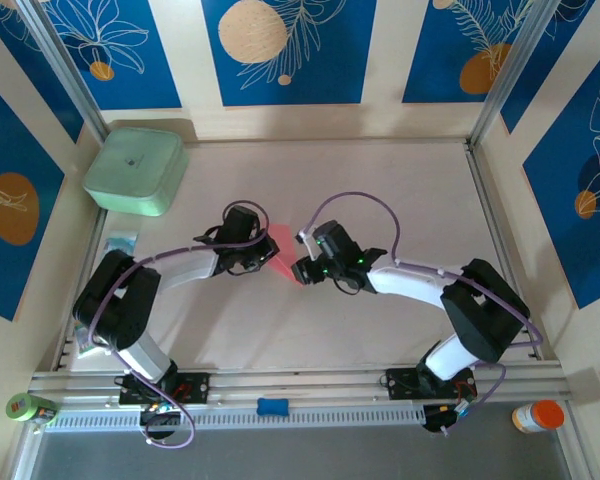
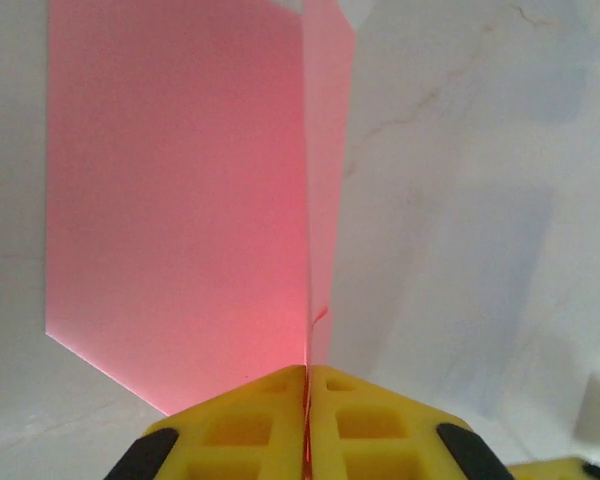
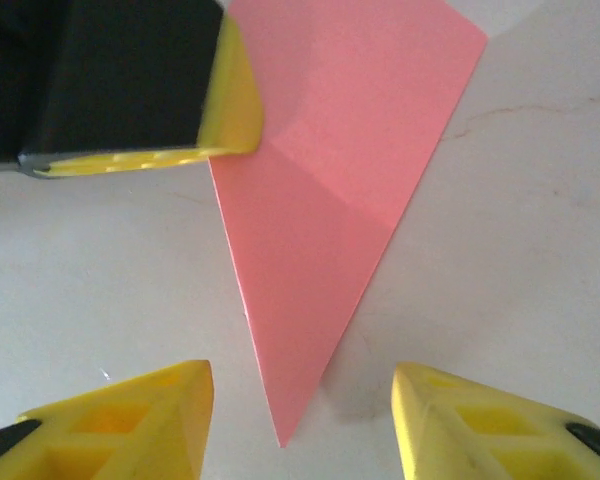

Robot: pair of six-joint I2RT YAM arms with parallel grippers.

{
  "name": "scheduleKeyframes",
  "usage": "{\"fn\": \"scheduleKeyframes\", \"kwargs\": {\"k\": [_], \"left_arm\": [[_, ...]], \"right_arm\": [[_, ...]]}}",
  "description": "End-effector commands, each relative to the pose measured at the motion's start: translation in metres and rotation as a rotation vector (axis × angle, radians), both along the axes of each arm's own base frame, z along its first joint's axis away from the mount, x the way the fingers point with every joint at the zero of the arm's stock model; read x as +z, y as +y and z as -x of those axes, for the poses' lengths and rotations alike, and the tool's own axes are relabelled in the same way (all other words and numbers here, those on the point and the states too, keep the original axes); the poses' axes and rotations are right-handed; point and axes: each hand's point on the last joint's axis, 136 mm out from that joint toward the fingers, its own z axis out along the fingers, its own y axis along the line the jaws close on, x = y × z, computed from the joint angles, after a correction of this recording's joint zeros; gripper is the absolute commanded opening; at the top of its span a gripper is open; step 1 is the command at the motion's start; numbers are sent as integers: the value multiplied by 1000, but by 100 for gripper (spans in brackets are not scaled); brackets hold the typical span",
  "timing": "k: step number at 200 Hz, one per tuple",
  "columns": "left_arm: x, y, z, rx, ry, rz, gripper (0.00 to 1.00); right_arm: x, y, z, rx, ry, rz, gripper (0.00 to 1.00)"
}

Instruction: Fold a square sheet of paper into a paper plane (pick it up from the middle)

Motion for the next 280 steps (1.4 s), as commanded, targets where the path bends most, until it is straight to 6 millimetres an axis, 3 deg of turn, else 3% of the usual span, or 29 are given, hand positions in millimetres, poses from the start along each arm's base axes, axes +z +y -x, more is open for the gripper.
{"fn": "scheduleKeyframes", "kwargs": {"k": [1, 47, 98, 156, 182, 202, 222, 249, 280], "left_arm": [[-4, 12, 6, 68, 52, -90, 10], [-8, 9, 10, 73, 86, -95, 10], [-6, 2, 10, 69, 112, -63, 12], [1, 5, 11, 91, 125, -34, 17], [11, 18, 7, 115, 105, -30, 26], [10, 41, 8, 154, 101, -59, 36], [9, 60, 13, 192, 91, -59, 40], [6, 69, 22, 197, 73, -41, 38], [-4, 56, 28, 156, 87, 31, 27]], "right_arm": [[-1, 8, -12, 59, -196, 93, 47], [-19, 36, 6, 210, -286, 101, 45], [-39, 45, 5, 226, -303, 128, 43], [-55, 45, 3, 249, -300, 148, 22], [-54, 41, 3, 246, -305, 152, 14], [-49, 40, 2, 239, -302, 131, 12], [-45, 39, 3, 240, -288, 103, 10], [-42, 38, 4, 248, -258, 69, 9], [-38, 38, 5, 250, -224, 32, 9]]}}
